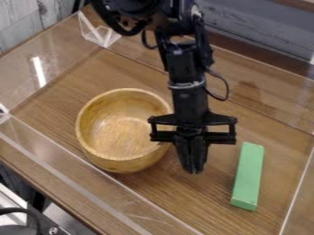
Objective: Remove the green block from inside the brown bowl and put it on the table
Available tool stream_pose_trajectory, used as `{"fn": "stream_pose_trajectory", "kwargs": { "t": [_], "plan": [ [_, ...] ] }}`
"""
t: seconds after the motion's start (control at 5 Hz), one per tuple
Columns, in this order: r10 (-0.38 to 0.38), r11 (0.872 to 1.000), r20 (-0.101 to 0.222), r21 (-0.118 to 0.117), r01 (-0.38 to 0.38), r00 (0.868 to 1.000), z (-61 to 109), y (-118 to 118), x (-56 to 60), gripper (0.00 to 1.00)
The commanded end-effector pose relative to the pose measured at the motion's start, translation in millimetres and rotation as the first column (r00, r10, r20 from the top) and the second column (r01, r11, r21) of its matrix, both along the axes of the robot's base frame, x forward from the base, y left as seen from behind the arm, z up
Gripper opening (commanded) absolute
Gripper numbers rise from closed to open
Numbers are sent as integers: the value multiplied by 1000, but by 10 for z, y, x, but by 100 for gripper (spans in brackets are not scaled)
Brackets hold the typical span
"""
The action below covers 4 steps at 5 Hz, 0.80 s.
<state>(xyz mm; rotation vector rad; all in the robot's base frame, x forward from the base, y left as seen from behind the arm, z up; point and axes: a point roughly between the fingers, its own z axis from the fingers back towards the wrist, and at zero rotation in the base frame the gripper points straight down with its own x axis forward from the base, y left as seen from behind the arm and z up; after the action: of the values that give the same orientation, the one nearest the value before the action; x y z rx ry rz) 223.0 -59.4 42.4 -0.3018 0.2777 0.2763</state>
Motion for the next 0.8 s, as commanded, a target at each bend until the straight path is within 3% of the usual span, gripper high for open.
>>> {"fn": "stream_pose_trajectory", "kwargs": {
  "t": [0.0,0.6],
  "plan": [
    [-19,1000,52,-3,19,998,71,-31,101,0],
    [-52,999,45,-10,52,998,-32,-69,91,0]
  ]
}}
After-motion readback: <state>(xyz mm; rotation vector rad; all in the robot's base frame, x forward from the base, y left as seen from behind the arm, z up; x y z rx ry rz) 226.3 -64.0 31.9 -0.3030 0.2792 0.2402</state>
